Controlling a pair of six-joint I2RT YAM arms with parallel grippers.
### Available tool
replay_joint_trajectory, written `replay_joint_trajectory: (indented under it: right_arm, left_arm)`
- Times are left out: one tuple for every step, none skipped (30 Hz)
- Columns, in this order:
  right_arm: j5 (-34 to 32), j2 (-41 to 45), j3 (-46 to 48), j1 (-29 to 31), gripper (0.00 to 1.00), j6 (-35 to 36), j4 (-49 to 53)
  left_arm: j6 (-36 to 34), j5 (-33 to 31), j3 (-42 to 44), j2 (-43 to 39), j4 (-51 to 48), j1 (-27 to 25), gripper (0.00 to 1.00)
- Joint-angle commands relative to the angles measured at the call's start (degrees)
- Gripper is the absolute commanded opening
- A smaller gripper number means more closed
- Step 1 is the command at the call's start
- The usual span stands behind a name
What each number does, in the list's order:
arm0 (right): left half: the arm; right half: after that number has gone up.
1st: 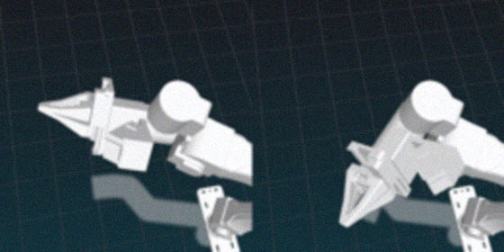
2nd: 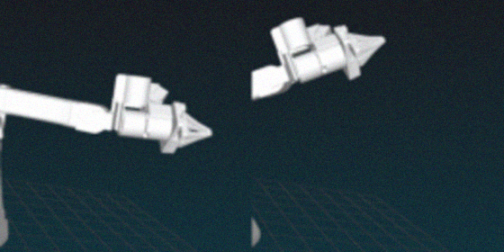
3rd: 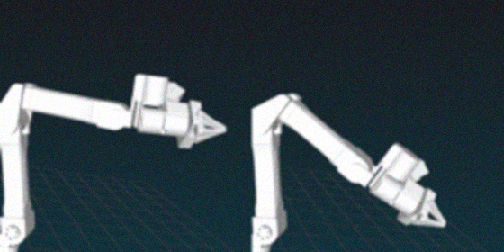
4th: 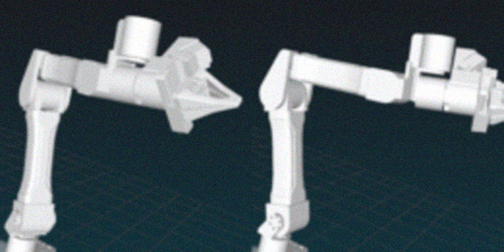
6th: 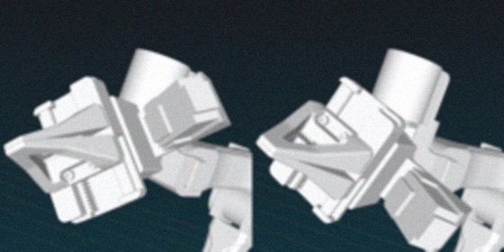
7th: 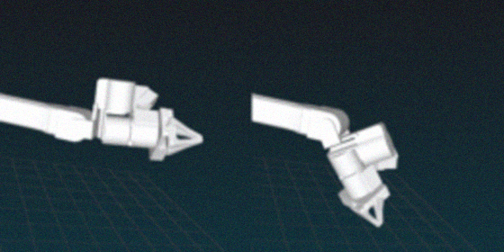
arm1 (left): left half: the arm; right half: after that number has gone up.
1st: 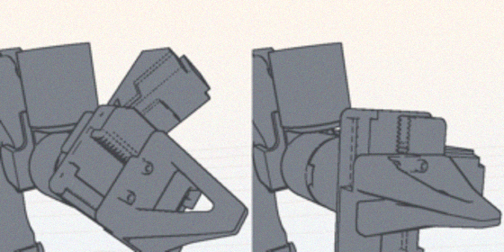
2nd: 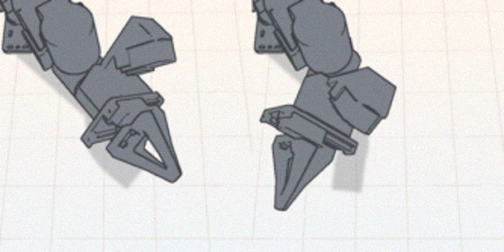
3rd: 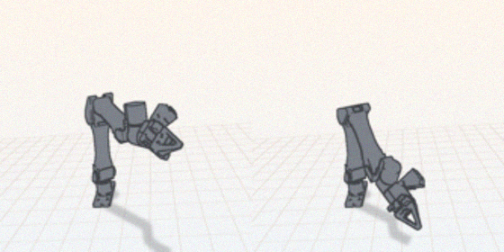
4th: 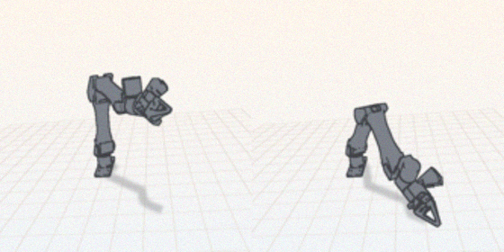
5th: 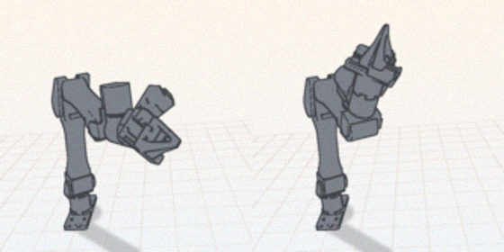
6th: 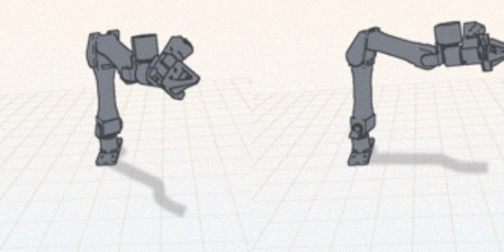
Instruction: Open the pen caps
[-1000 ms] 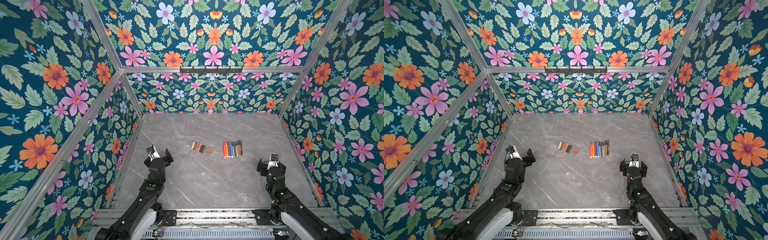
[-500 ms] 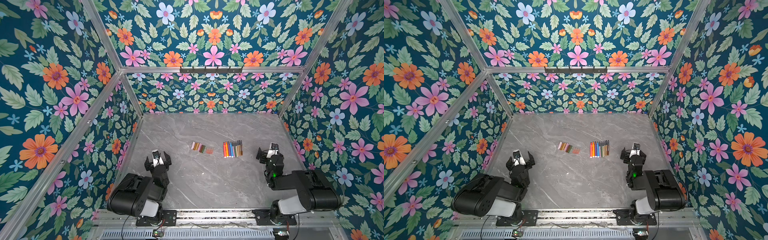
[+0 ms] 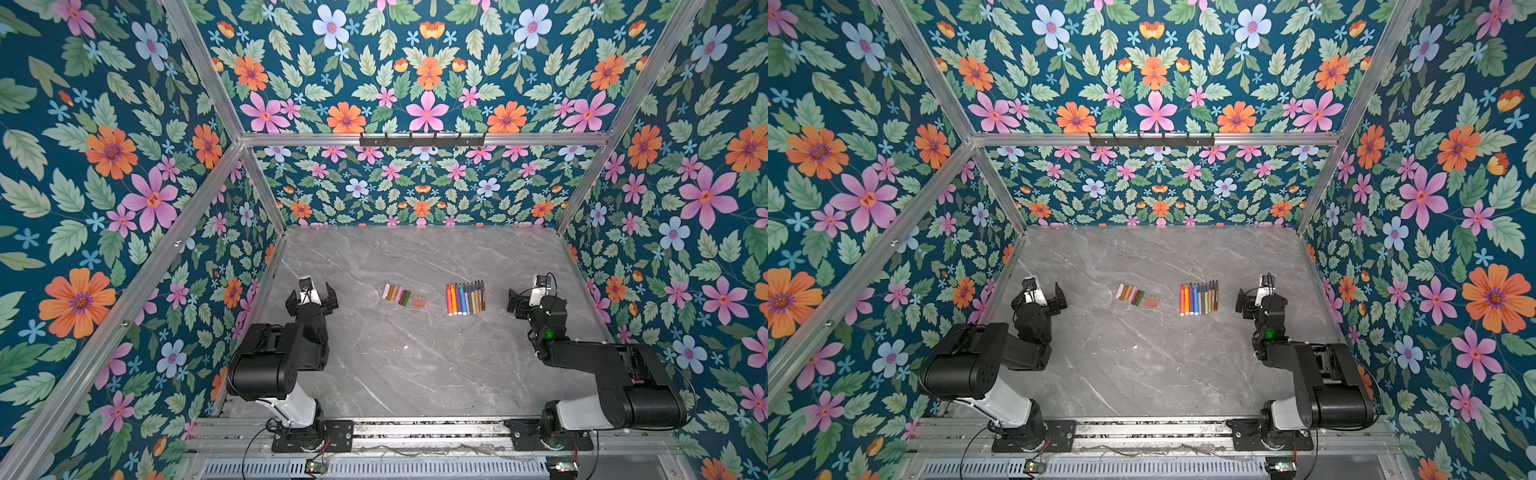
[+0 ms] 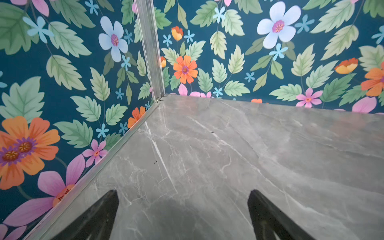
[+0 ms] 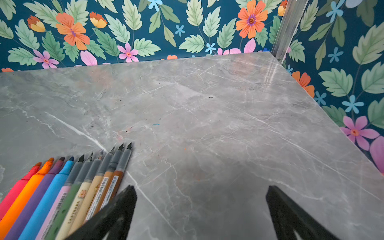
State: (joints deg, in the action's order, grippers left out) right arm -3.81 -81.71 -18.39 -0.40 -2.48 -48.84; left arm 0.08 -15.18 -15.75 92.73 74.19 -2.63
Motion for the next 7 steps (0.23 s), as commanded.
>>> replay_joint_trajectory:
  right_arm:
    - [3.0, -0.43, -0.44, -0.38, 0.99, -0.1, 0.63]
    - [3.77, -1.03, -0.25, -0.78, 0.99, -0.31, -0.88]
    - [4.13, -0.94, -0.31, -1.04, 0.99, -0.39, -0.6]
    - [4.3, -0.55, -0.49, -1.01, 0.99, -0.31, 0.65]
    - [4.18, -0.78, -0.21, -1.02, 0.99, -0.28, -0.5]
    - [4.09, -0.7, -0.07, -1.04, 0.99, -0.25, -0.67]
    - [4.08, -0.33, 0.12, -1.08, 0.99, -0.12, -0.38]
  left_arm:
    - [0.39, 1.76, 0.17, -0.08, -0.43, -0.09, 1.0]
    - [0.37, 1.74, 0.28, -0.21, -0.33, -0.09, 1.0]
    - [0.45, 1.82, 0.22, -0.18, -0.46, -0.09, 1.0]
    - [0.36, 1.76, 0.3, -0.18, -0.28, -0.09, 1.0]
    - [0.42, 1.73, 0.28, -0.26, -0.37, -0.1, 1.0]
    - [0.36, 1.75, 0.28, -0.1, -0.33, -0.09, 1.0]
    - [0.38, 1.79, 0.24, -0.18, -0.36, -0.09, 1.0]
